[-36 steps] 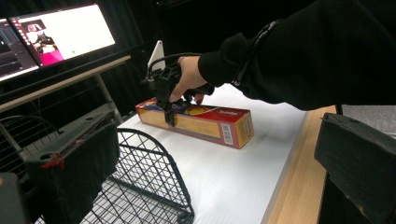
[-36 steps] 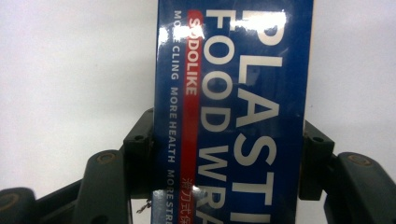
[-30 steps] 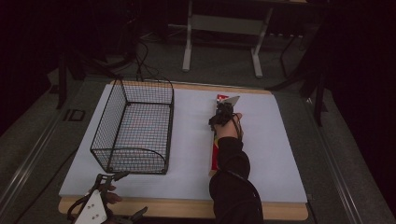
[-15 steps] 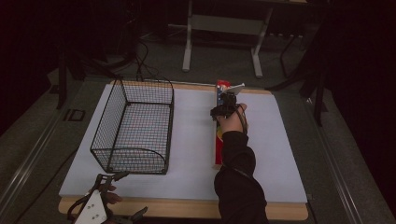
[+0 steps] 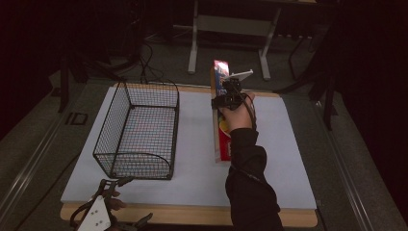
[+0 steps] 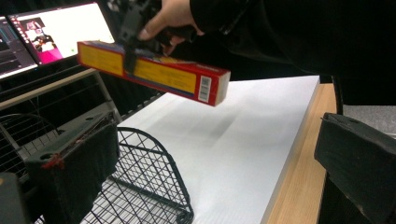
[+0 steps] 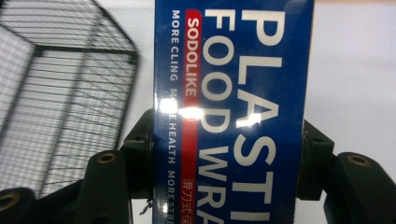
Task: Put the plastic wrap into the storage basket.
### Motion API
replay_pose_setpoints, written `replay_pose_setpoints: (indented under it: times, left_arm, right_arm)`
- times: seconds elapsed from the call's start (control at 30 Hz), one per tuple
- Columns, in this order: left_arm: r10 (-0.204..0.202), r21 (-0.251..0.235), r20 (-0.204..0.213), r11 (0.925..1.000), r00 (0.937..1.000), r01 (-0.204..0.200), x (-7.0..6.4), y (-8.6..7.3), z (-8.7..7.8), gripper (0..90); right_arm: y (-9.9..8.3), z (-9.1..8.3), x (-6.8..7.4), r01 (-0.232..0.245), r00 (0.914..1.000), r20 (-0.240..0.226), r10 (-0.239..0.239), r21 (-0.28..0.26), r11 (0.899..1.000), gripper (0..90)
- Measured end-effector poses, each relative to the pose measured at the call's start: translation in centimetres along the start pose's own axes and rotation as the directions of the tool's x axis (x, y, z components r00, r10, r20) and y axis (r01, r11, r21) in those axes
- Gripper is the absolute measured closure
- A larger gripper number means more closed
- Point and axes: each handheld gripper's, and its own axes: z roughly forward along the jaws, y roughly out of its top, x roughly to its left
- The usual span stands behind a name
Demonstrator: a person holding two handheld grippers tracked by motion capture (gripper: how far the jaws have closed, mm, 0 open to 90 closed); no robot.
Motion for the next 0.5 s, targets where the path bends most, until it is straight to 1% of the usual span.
replay_pose_setpoints:
  times: [0.03, 0.07, 0.1, 0.13, 0.17, 0.23, 0.27, 0.3, 0.33, 0.37, 0.4, 0.43, 0.5]
  left_arm:
    - [0.000, 0.000, 0.001, 1.0000, 1.0000, 0.000, 0.0, 0.0, 0.0, 0.6]
    - [0.000, 0.001, 0.000, 1.0000, 1.0000, 0.000, 0.0, 0.0, 0.0, 0.6]
    - [-0.001, 0.001, 0.000, 1.0000, 1.0000, 0.001, 0.0, 0.0, 0.0, 0.6]
    - [0.001, 0.002, 0.001, 1.0000, 1.0000, -0.001, 0.0, 0.0, 0.0, 0.6]
    - [0.003, 0.003, 0.000, 1.0000, 1.0000, -0.003, 0.0, 0.0, 0.0, 0.6]
    - [0.002, 0.004, 0.001, 1.0000, 1.0000, -0.002, 0.0, 0.0, 0.0, 0.6]
    - [0.001, 0.004, 0.001, 1.0000, 1.0000, -0.001, 0.0, -0.1, 0.0, 0.6]
    - [0.000, 0.004, 0.001, 1.0000, 1.0000, 0.000, 0.0, -0.1, 0.0, 0.6]
    - [-0.001, 0.001, 0.001, 1.0000, 1.0000, 0.001, 0.0, -0.1, 0.0, 0.6]
    - [-0.003, 0.000, 0.000, 1.0000, 1.0000, 0.003, 0.0, -0.1, 0.0, 0.6]
    - [-0.003, 0.000, 0.000, 1.0000, 1.0000, 0.003, 0.0, -0.1, 0.0, 0.6]
    - [-0.001, 0.003, 0.002, 1.0000, 1.0000, 0.001, 0.0, -0.1, 0.0, 0.6]
    - [-0.001, 0.004, 0.003, 1.0000, 1.0000, 0.001, 0.0, -0.1, 0.0, 0.6]
  right_arm:
    - [0.1, -0.4, 0.4, 0.009, 0.9999, -0.009, -0.009, -0.009, 1.000, 39.5]
    - [0.4, -1.2, 1.1, 0.029, 0.9993, -0.022, -0.029, -0.031, 0.999, 39.5]
    - [0.5, -1.5, 1.5, 0.040, 0.9988, -0.028, -0.041, -0.037, 0.999, 39.5]
    - [0.5, -1.5, 1.5, 0.040, 0.9988, -0.028, -0.041, -0.037, 0.999, 39.5]
    - [0.7, -2.2, 2.2, 0.053, 0.9973, -0.048, -0.055, -0.055, 0.997, 39.5]
    - [0.7, -2.2, 2.2, 0.053, 0.9973, -0.048, -0.055, -0.055, 0.997, 39.5]
    - [0.8, -2.5, 2.5, 0.070, 0.9961, -0.050, -0.073, -0.065, 0.995, 39.5]
    - [0.9, -2.9, 3.2, 0.080, 0.9942, -0.064, -0.086, -0.083, 0.993, 39.5]
    - [1.0, -3.4, 3.9, 0.088, 0.9913, -0.088, -0.097, -0.102, 0.991, 39.5]
    - [1.1, -3.6, 4.3, 0.096, 0.9894, -0.098, -0.107, -0.109, 0.989, 39.5]
    - [1.1, -3.6, 4.3, 0.096, 0.9894, -0.098, -0.107, -0.109, 0.989, 39.5]
    - [1.2, -3.7, 4.6, 0.095, 0.9878, -0.112, -0.108, -0.113, 0.989, 39.6]
    - [1.3, -4.0, 5.7, 0.121, 0.9823, -0.127, -0.138, -0.131, 0.984, 39.6]
